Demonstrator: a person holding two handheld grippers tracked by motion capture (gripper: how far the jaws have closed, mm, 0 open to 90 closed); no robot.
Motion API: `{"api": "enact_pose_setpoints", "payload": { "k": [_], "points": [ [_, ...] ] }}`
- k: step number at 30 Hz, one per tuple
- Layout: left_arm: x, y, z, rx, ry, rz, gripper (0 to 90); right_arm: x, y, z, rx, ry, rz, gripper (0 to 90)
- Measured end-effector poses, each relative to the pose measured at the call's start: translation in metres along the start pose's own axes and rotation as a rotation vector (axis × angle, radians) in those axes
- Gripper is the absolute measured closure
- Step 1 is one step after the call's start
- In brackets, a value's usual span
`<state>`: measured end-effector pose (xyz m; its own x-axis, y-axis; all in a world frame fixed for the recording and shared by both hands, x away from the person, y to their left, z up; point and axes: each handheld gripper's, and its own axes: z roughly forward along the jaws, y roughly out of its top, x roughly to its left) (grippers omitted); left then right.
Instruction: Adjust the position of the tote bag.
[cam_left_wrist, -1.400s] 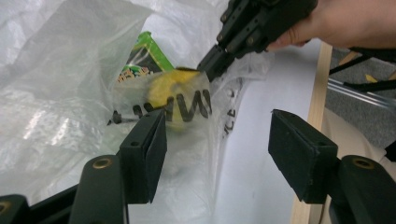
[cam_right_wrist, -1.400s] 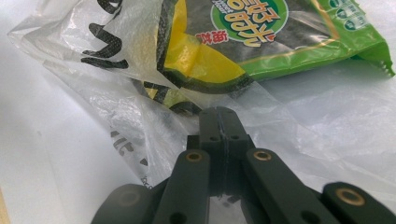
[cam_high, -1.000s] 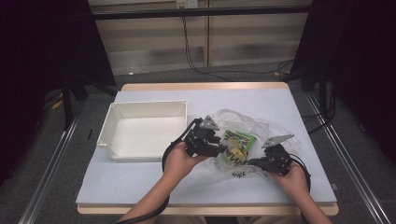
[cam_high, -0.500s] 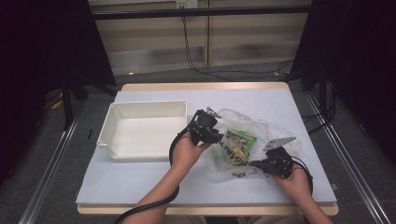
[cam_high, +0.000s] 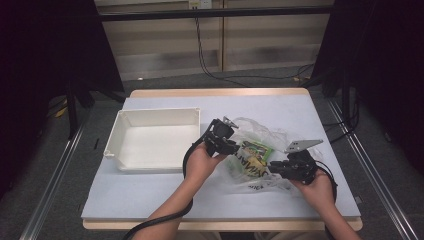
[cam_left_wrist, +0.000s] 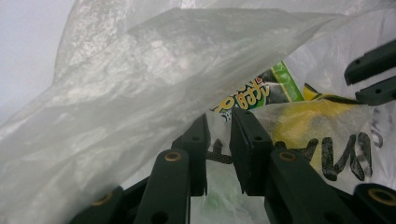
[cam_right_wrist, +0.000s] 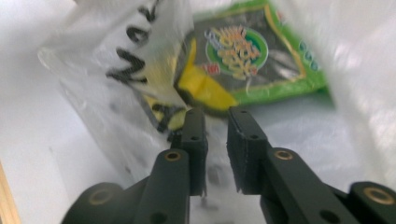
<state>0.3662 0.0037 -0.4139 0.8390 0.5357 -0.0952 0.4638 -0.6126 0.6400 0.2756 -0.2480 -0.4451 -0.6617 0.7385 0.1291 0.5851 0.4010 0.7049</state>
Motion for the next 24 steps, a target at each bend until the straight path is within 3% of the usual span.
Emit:
{"api": "enact_pose_setpoints", "payload": {
  "k": [11, 19, 21, 24],
  "points": [
    [-0.001, -0.001, 0.0, 0.019, -0.009, 0.016, 79.1, 0.011, 0.015, 0.016, 0.004, 0.058, -0.002, 61.6],
    [-0.002, 0.003, 0.0, -0.003, -0.021, 0.005, 76.5, 0.021, 0.009, 0.035, 0.044, 0.101, -0.038, 70.0],
    [-0.002, 0.006, 0.0, -0.007, -0.024, 0.002, 71.1, 0.02, 0.008, 0.035, 0.041, 0.107, -0.037, 75.3],
    [-0.002, 0.01, 0.001, -0.024, -0.024, -0.014, 70.0, 0.022, 0.007, 0.035, 0.046, 0.116, -0.042, 83.3]
  ]
}}
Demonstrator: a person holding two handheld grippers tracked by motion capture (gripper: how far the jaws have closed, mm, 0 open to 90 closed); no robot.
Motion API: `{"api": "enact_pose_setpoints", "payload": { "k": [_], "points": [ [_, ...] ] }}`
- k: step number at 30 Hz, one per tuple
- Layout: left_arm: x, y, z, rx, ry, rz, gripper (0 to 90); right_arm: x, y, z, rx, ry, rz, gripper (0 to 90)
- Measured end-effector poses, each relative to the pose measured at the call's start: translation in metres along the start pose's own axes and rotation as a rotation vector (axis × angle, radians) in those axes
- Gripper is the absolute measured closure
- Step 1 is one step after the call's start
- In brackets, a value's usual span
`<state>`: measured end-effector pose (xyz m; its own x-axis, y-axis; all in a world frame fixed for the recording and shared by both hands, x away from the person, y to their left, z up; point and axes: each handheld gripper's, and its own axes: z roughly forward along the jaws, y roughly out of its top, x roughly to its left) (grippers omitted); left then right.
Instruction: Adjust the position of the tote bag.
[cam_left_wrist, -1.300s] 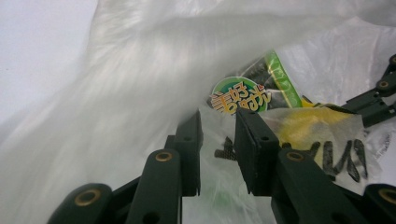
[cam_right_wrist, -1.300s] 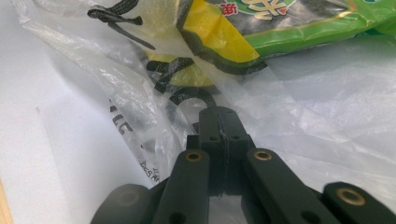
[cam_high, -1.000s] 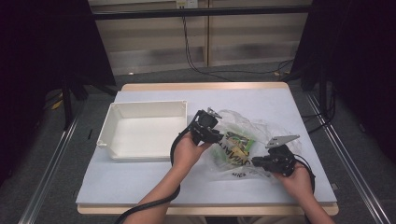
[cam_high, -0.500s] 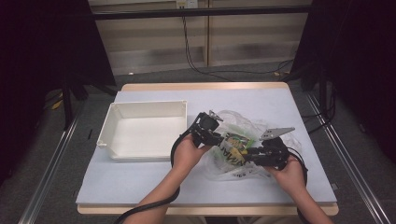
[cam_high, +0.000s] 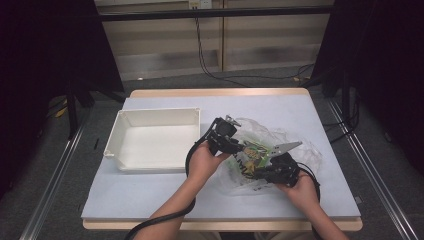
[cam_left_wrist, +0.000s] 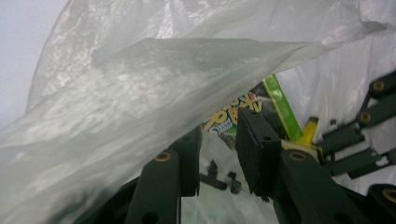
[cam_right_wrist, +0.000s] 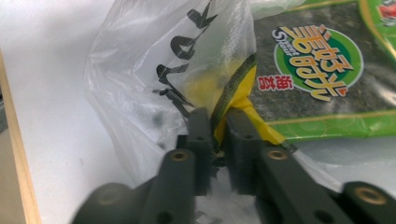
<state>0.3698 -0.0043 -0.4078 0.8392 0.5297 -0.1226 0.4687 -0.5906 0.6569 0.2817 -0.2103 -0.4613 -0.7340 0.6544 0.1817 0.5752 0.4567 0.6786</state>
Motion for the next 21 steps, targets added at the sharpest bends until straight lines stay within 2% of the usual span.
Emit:
{"api": "enact_pose_setpoints", "payload": {
  "k": [5, 7, 8, 9, 14, 16, 19, 21],
  "points": [
    [0.003, 0.011, 0.002, -0.029, 0.009, -0.015, 69.8, 0.004, -0.003, 0.001, 0.012, 0.017, -0.015, 86.8],
    [0.006, 0.015, 0.004, -0.02, 0.01, -0.021, 73.1, 0.005, -0.007, 0.003, 0.027, 0.023, -0.024, 87.3],
    [0.006, 0.017, 0.006, -0.026, 0.017, -0.038, 73.1, 0.006, -0.008, 0.004, 0.031, 0.027, -0.023, 87.4],
    [0.008, 0.019, 0.008, -0.02, 0.021, -0.037, 74.3, 0.007, -0.01, 0.004, 0.045, 0.028, -0.02, 87.6],
    [0.014, 0.026, 0.019, 0.017, 0.062, -0.058, 78.1, 0.008, -0.015, 0.006, 0.044, 0.038, -0.024, 88.3],
    [0.017, 0.026, 0.024, 0.022, 0.067, -0.074, 79.1, 0.009, -0.016, 0.006, 0.05, 0.036, -0.021, 88.4],
    [0.02, 0.025, 0.03, 0.035, 0.077, -0.084, 80.1, 0.009, -0.018, 0.007, 0.048, 0.04, -0.043, 88.5],
    [0.022, 0.024, 0.033, 0.043, 0.086, -0.089, 81.8, 0.009, -0.019, 0.007, 0.043, 0.048, -0.033, 88.5]
  ]
}}
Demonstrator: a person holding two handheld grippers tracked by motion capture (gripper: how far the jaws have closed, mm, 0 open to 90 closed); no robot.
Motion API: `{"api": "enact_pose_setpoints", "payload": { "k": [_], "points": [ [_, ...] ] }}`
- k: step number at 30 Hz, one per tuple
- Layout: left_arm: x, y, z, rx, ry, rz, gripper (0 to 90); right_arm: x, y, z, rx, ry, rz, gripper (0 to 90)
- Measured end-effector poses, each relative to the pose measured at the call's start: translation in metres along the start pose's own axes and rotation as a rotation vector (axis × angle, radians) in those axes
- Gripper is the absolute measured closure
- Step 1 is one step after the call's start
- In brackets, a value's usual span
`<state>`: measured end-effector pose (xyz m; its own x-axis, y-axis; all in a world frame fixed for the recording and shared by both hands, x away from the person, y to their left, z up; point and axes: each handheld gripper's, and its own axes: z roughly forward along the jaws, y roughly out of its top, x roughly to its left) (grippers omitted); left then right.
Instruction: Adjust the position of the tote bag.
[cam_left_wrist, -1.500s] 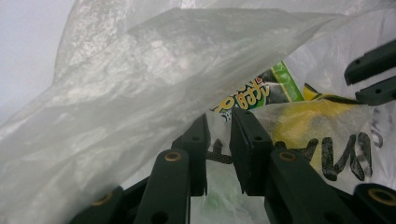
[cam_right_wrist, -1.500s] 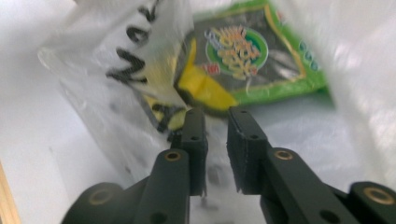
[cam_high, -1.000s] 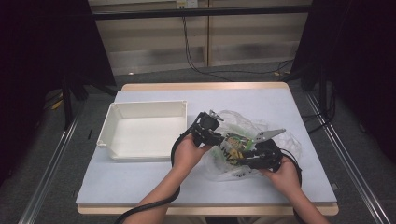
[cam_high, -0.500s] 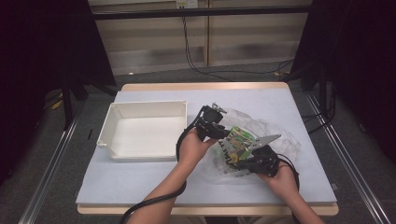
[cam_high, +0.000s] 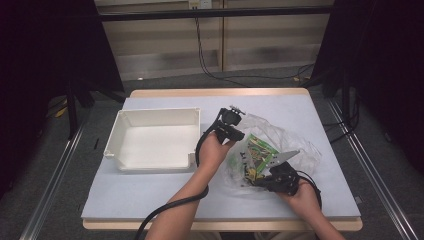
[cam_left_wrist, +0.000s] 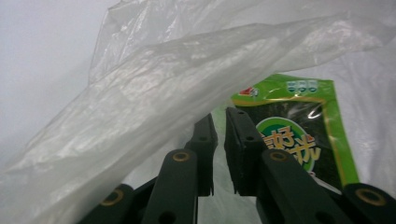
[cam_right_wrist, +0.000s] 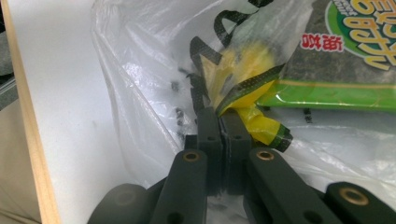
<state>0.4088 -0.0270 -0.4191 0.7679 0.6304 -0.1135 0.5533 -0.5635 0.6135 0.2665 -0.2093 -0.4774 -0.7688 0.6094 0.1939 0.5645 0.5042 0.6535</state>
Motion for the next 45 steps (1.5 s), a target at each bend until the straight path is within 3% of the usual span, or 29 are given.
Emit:
{"api": "enact_pose_setpoints", "payload": {
  "k": [11, 19, 24, 27, 32, 33, 40, 45],
  "points": [
    [0.003, -0.003, 0.021, 0.023, 0.001, -0.052, 83.3, 0.003, -0.004, -0.002, 0.002, 0.005, -0.005, 88.3],
    [0.002, -0.01, 0.029, 0.046, 0.006, -0.052, 84.1, 0.003, -0.009, -0.008, 0.014, 0.013, -0.008, 88.4],
    [0.0, -0.016, 0.03, 0.057, 0.01, -0.031, 85.0, 0.002, -0.013, -0.012, 0.011, 0.012, -0.014, 88.4],
    [-0.001, -0.018, 0.03, 0.073, 0.037, -0.013, 85.7, 0.002, -0.015, -0.014, 0.013, 0.007, -0.009, 88.4],
    [-0.004, -0.024, 0.034, 0.078, -0.033, -0.034, 90.0, 0.002, -0.015, -0.015, 0.014, 0.002, -0.004, 88.3],
    [-0.005, -0.026, 0.035, 0.065, -0.032, -0.047, 90.0, 0.002, -0.015, -0.015, 0.017, -0.001, -0.006, 88.3],
    [-0.012, -0.036, 0.03, 0.071, -0.048, -0.006, 90.0, 0.001, -0.015, -0.018, 0.017, 0.001, 0.006, 87.5],
    [-0.009, -0.038, 0.027, 0.073, -0.049, -0.013, 90.0, 0.001, -0.012, -0.018, 0.009, -0.001, -0.003, 82.1]
  ]
}}
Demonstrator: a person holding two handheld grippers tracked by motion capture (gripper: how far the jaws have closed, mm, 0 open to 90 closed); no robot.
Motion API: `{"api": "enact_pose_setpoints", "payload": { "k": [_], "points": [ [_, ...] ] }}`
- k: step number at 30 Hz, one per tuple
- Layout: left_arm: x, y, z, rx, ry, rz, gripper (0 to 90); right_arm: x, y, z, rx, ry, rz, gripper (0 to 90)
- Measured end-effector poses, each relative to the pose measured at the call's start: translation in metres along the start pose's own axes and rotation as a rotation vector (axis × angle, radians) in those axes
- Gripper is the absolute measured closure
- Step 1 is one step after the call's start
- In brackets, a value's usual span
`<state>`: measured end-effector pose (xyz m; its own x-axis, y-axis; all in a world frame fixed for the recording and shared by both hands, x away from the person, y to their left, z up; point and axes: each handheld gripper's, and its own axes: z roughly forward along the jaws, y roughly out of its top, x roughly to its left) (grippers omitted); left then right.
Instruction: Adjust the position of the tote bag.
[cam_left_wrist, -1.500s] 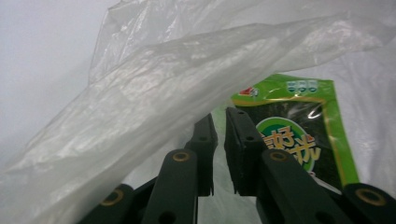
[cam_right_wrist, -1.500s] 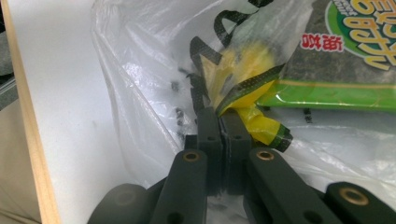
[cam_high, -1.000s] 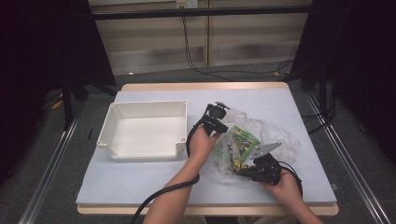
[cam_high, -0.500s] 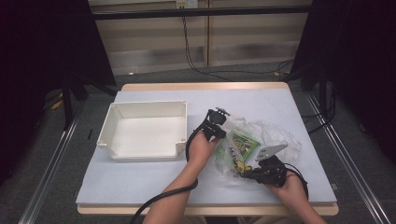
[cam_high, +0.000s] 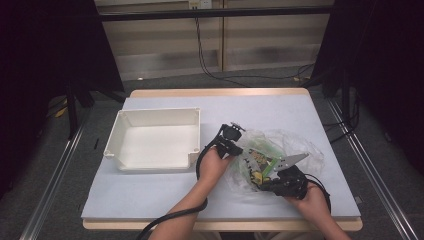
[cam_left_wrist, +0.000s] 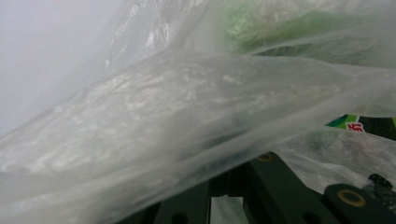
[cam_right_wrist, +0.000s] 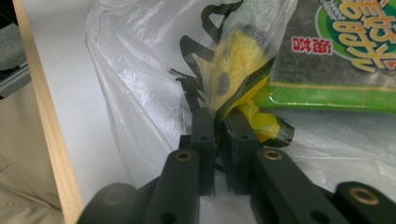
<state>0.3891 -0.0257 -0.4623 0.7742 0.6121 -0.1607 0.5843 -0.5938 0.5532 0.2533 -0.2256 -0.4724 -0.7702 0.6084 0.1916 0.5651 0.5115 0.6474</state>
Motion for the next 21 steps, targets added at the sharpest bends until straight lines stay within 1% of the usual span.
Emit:
{"api": "enact_pose_setpoints", "payload": {
  "k": [1, 2, 3, 5, 6, 7, 8, 9, 11, 12, 13, 14, 15, 16, 17, 18, 19, 20, 21],
  "points": [
    [0.001, 0.0, -0.001, 0.004, 0.003, 0.006, 90.0, 0.0, 0.001, -0.001, 0.002, -0.004, 0.005, 79.9],
    [0.001, 0.0, -0.001, -0.005, 0.002, 0.001, 89.9, 0.0, 0.002, -0.002, -0.011, -0.012, 0.0, 78.5],
    [0.002, 0.0, -0.002, -0.001, 0.001, 0.008, 89.5, 0.0, 0.004, -0.004, -0.015, -0.015, 0.005, 78.1],
    [0.002, -0.001, -0.003, -0.002, -0.006, -0.001, 89.1, -0.001, 0.005, -0.006, -0.011, -0.019, 0.005, 76.1],
    [0.001, -0.001, -0.003, -0.003, -0.006, 0.001, 89.2, -0.003, 0.005, -0.007, -0.014, -0.028, 0.001, 74.2],
    [0.002, -0.001, -0.004, 0.006, -0.001, 0.017, 89.4, -0.003, 0.005, -0.008, -0.02, -0.031, 0.01, 71.7],
    [0.001, -0.002, -0.004, 0.009, 0.0, 0.017, 89.5, -0.004, 0.005, -0.008, -0.025, -0.039, 0.01, 70.4],
    [0.001, -0.003, -0.004, 0.009, 0.005, 0.027, 89.6, -0.005, 0.005, -0.009, -0.024, -0.036, 0.022, 70.3],
    [0.001, -0.004, -0.006, -0.007, -0.004, 0.015, 89.1, -0.007, 0.004, -0.01, -0.035, -0.046, 0.019, 69.1],
    [0.001, -0.004, -0.007, -0.007, -0.002, 0.015, 88.1, -0.007, 0.004, -0.012, -0.033, -0.045, 0.03, 68.9],
    [0.002, -0.004, -0.009, -0.012, -0.012, 0.004, 87.0, -0.008, 0.004, -0.012, -0.037, -0.041, 0.03, 68.6],
    [0.003, -0.004, -0.01, -0.017, -0.024, -0.004, 85.5, -0.007, 0.005, -0.013, -0.039, -0.049, 0.028, 68.1],
    [0.003, -0.004, -0.012, -0.021, -0.031, -0.007, 84.9, -0.008, 0.005, -0.013, -0.045, -0.043, 0.026, 68.1],
    [0.002, -0.004, -0.014, -0.035, -0.036, -0.015, 81.9, -0.007, 0.006, -0.015, -0.044, -0.046, 0.025, 68.1],
    [0.003, -0.003, -0.017, -0.037, -0.047, -0.007, 79.6, -0.007, 0.007, -0.016, -0.047, -0.046, 0.026, 68.1],
    [0.002, -0.002, -0.02, -0.049, -0.053, -0.019, 76.6, -0.007, 0.008, -0.016, -0.048, -0.046, 0.026, 68.5],
    [0.0, -0.001, -0.024, -0.061, -0.054, 0.003, 73.7, -0.007, 0.009, -0.016, -0.053, -0.047, 0.02, 68.6],
    [-0.001, 0.0, -0.026, -0.072, -0.053, 0.007, 72.2, -0.007, 0.01, -0.016, -0.052, -0.047, 0.018, 69.1],
    [-0.003, 0.001, -0.029, -0.09, -0.066, 0.0, 72.2, -0.007, 0.011, -0.016, -0.046, -0.05, 0.021, 69.9]
  ]
}}
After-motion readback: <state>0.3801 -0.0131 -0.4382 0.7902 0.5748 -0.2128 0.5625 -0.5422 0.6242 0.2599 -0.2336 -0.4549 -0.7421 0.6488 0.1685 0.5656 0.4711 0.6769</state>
